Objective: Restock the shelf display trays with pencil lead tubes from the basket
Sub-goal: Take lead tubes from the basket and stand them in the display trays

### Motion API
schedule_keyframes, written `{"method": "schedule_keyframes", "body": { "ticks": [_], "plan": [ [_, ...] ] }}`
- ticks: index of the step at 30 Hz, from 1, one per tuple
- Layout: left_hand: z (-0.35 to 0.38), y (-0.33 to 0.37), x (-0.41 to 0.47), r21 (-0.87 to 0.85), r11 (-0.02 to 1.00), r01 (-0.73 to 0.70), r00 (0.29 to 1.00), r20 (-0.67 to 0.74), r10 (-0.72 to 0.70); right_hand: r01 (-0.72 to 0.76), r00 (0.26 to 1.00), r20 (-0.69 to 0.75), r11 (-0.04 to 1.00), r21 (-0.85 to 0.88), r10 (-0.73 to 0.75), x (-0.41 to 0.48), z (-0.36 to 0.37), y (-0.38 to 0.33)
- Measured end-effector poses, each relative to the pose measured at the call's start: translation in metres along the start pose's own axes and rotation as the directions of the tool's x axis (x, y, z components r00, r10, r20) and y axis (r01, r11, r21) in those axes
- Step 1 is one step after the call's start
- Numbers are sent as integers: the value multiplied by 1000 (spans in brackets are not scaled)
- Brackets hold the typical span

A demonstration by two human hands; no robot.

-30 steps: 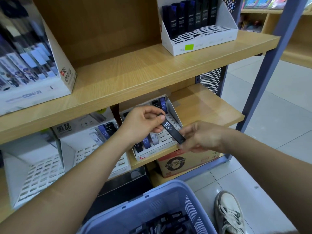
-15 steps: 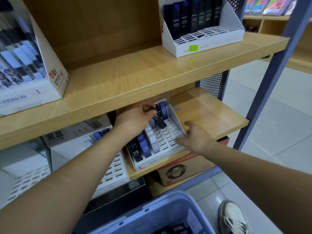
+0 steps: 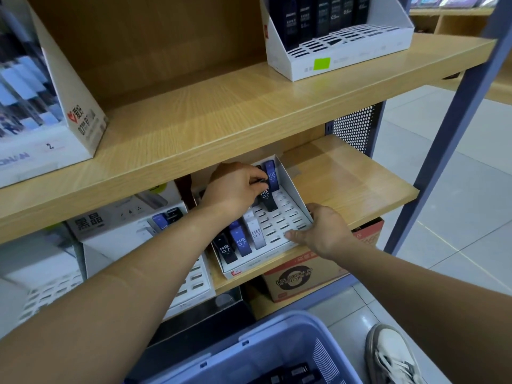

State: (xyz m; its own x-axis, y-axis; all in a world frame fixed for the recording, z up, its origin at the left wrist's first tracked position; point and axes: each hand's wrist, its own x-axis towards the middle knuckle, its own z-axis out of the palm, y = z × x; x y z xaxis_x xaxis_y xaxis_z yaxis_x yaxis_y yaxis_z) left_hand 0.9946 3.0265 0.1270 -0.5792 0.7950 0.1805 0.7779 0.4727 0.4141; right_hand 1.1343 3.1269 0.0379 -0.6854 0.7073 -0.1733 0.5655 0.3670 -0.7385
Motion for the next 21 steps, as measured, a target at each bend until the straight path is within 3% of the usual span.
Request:
{"method": "schedule_keyframes", "body": {
  "ticks": [3,9,15,21],
  "plan": [
    [0,2,5,49,998,-46,998,45,44,-1,1000,4,1000,-3,1,2,1,2],
    [11,3,11,30,1000,-10,1000,-28,11,-9,1000,23,1000,-8,9,3,1,4],
    [5,10,10,190,981,-40,999,-10,43,-9,998,58,997,-76,13,-2,-6,-1],
    [-11,22,-78,-13,998,-62,980,-189,58,95,994,-36,964,-250,-107,-29,-28,-17]
  ]
}}
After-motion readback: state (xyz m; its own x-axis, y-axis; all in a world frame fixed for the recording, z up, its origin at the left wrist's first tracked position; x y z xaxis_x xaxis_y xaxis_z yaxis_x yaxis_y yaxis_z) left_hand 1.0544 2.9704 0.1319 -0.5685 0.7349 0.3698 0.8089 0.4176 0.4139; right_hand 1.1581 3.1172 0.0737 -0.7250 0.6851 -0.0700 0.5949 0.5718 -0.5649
